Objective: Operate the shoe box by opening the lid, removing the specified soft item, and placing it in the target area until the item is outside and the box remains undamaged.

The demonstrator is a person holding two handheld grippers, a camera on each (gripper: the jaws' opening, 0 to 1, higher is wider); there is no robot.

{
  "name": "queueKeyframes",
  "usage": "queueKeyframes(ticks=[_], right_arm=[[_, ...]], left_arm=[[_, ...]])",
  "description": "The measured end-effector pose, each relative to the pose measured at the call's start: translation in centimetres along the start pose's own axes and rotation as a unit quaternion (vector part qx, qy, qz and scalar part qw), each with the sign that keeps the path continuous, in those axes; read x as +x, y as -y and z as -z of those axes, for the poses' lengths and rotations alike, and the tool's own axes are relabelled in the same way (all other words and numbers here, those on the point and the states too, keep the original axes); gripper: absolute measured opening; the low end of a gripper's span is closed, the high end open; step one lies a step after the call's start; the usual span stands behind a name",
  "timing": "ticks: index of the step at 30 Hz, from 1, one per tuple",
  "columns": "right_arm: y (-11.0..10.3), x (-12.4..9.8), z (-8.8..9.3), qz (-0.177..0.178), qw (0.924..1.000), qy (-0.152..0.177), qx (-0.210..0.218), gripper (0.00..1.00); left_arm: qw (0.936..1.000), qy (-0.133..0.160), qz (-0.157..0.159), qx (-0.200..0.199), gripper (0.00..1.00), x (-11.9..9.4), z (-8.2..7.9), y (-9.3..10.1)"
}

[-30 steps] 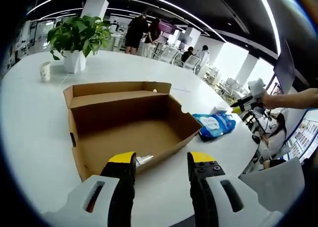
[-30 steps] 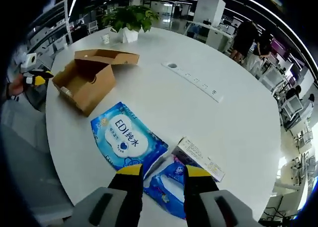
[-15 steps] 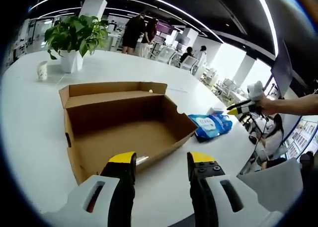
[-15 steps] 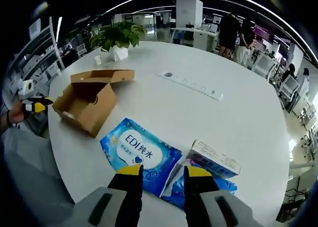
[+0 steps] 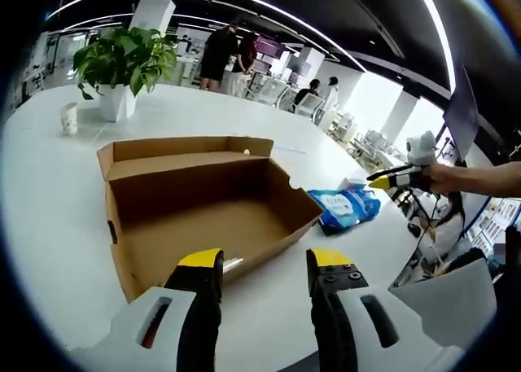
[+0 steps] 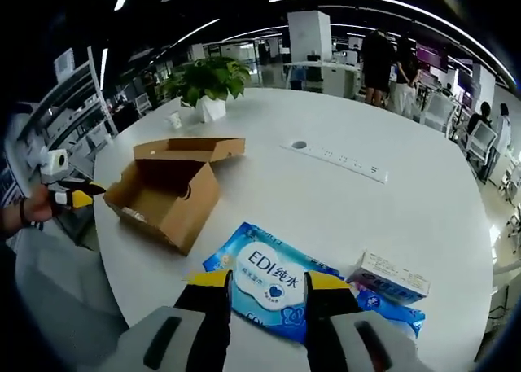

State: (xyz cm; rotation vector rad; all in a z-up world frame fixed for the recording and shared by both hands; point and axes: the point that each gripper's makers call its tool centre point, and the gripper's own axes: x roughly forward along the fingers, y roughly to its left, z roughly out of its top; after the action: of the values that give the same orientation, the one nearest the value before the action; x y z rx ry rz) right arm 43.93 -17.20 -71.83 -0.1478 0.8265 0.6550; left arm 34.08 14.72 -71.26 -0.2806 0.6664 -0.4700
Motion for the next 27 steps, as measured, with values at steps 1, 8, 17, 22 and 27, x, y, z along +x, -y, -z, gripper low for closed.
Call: queueKeyframes(ticks=[1, 8, 17, 22, 27], right_arm=[[-0.3, 0.1, -0.2, -0.004, 1.0000, 0.005, 0.001, 0.32], [-2.4, 0.3, -1.5, -0.019, 0.9994, 0.027, 0.011, 0.34], [-4.7, 1.0, -2.4, -0.030, 0.9977, 0.052, 0.032, 0.36], [-6.7, 1.3, -3.1, -0.038, 0.9953, 0.075, 0.048, 0.37], [-8.7, 1.5, -3.7, -0.046, 0.9934, 0.092, 0.049, 0.37]], left_arm=[[1.0000, 0.000, 0.002, 0.001, 0.42, 0.0, 0.0, 0.0], [1.0000, 0.000, 0.007, 0.001, 0.42, 0.1, 0.0, 0.5], [0.9999, 0.007, 0.009, -0.005, 0.42, 0.1, -0.3, 0.4], [0.9998, 0.011, 0.009, -0.013, 0.41, 0.0, -0.4, 0.2], [0.9998, 0.007, 0.014, -0.010, 0.41, 0.2, -0.3, 0.6]])
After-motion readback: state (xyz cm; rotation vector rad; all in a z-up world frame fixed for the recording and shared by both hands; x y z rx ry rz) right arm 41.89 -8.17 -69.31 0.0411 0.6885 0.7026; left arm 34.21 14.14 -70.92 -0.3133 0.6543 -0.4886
